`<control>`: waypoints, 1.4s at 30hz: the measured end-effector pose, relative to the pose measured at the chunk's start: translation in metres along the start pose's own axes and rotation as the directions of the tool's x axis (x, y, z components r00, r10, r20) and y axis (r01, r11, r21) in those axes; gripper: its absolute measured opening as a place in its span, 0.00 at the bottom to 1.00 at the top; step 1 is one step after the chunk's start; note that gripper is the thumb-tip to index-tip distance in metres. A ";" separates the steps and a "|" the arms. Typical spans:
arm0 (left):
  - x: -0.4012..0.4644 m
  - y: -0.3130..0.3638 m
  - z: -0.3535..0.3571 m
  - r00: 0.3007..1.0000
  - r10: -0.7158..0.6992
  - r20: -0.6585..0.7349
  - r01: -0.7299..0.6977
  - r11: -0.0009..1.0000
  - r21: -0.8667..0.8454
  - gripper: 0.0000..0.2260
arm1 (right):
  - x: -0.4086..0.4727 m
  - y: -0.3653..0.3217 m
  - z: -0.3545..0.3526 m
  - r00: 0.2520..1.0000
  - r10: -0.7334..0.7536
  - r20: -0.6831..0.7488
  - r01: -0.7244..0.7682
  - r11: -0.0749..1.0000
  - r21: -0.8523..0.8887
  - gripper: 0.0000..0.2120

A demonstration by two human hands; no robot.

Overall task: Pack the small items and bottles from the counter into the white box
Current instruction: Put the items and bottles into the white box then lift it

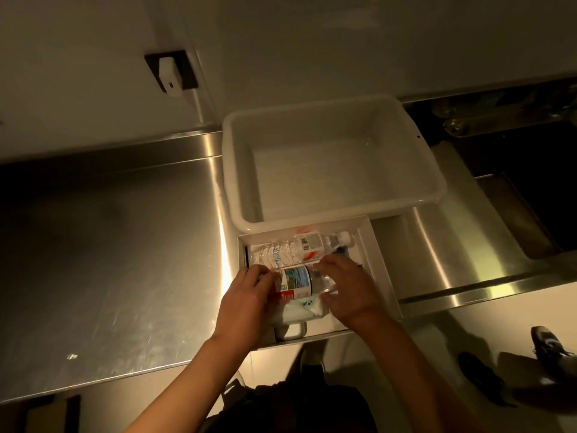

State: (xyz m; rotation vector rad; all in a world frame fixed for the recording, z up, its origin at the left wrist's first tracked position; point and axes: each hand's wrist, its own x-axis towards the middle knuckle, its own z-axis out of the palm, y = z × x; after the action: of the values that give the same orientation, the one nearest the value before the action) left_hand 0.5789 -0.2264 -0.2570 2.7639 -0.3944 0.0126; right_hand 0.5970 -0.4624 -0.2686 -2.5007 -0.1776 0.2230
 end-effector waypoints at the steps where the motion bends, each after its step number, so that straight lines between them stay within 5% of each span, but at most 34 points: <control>1: -0.002 0.000 0.001 1.000 0.002 -0.013 -0.002 1.000 -0.019 0.20 | 0.000 0.000 -0.002 1.000 -0.017 0.017 0.017 1.000 0.005 0.29; 14: -0.025 0.022 0.001 0.987 -0.151 -0.057 0.147 0.986 -0.076 0.24 | 0.002 0.014 -0.018 0.980 -0.198 0.033 0.196 0.979 0.062 0.24; 30: -0.058 0.033 -0.007 0.989 -0.085 -0.118 0.057 0.973 -0.225 0.14 | -0.010 -0.001 -0.012 0.994 -0.110 0.024 0.108 0.991 0.076 0.29; 42: -0.074 0.026 -0.010 0.996 -0.041 -0.074 0.020 0.964 -0.266 0.13 | -0.055 -0.008 -0.018 0.997 -0.068 0.029 0.064 0.991 0.116 0.19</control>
State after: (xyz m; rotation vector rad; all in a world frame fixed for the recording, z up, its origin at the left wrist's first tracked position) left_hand 0.5014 -0.2263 -0.2426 2.4954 -0.3082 0.0565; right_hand 0.5467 -0.4765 -0.2430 -2.3741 -0.2531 0.2404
